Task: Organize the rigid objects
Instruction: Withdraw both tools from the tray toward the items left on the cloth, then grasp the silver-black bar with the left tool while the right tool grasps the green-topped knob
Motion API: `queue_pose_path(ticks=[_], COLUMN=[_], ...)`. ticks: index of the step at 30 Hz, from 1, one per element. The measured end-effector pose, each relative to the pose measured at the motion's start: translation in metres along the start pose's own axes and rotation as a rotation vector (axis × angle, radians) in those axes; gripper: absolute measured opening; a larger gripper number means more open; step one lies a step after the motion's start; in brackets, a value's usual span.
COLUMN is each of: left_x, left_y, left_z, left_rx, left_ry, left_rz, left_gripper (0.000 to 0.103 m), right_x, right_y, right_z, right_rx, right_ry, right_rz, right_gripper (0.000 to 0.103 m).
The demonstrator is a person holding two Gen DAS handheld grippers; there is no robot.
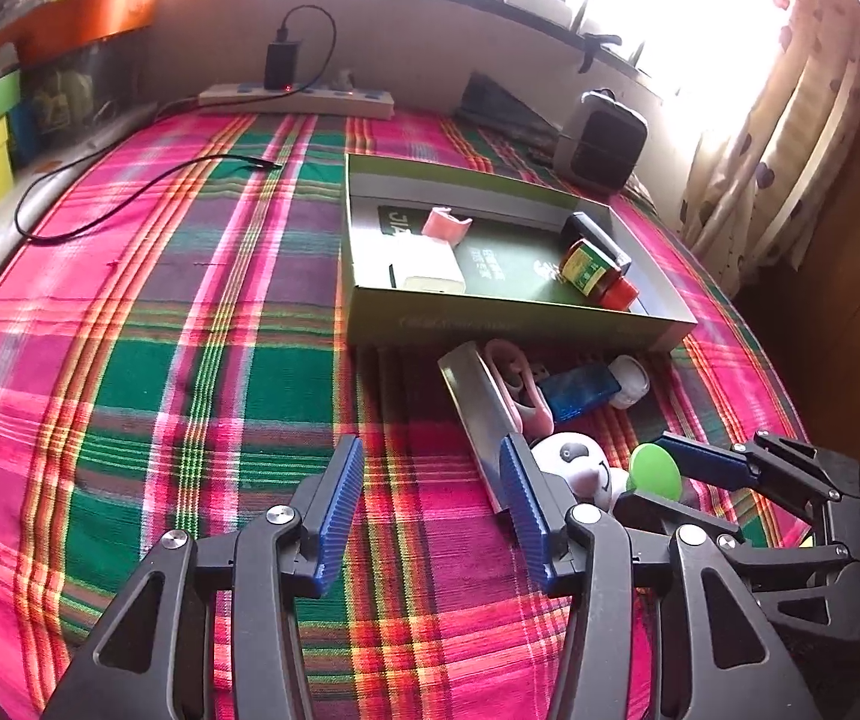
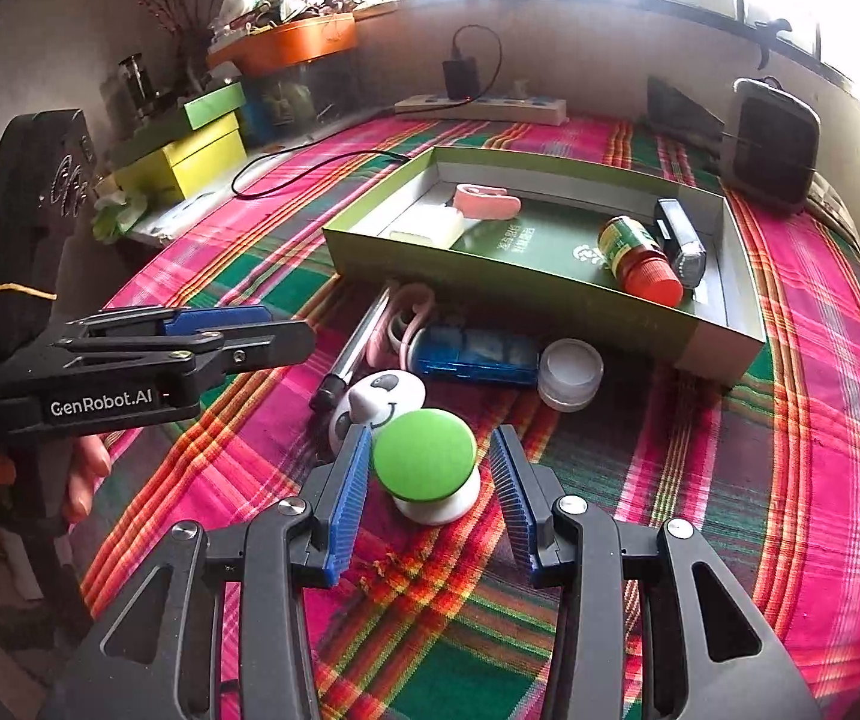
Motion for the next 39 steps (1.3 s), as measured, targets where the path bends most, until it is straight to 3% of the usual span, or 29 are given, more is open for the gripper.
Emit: queue_pose_path(ticks=[4,7,16,39], left_x=[-0.003,-0.005,-0.011,-0.024], left_y=[-0.003,-0.006,-0.014,-0.018], left_z=[-0.001,-0.001,-0.004,-0.006], left_rx=[-0.001,-0.003,-0.013,-0.087], left_ry=[0.007,0.015,0.024,0.066], left_rz=[0.008,0.013,0.012,-0.132], left_gripper=[0.047,0.047,0.047,0.047], right_x=[0.001,0.003,0.007,0.014], right_y=[-0.001,-0.002,-0.006,-0.02], right_z=[0.0,0.001,0.001,0.001], right_rx=[-0.004,-0.006,-0.012,-0.047], right_ry=[-0.009,-0.015,-0.032,-0.059], right_rz=[-0.005,-0.011,0.018,0.023], right_gripper=[0.042,0.035,0.035,0.035])
Point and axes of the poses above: each gripper's, at about its wrist camera, not at the fingertips, and x roughly against the way its jaws point, y to its left, z to its underside, the point moved 1 cm from there along -x, roughly the way its jaws point, and after that the axes turned 4 degrees about z, right-handed, at the moved point
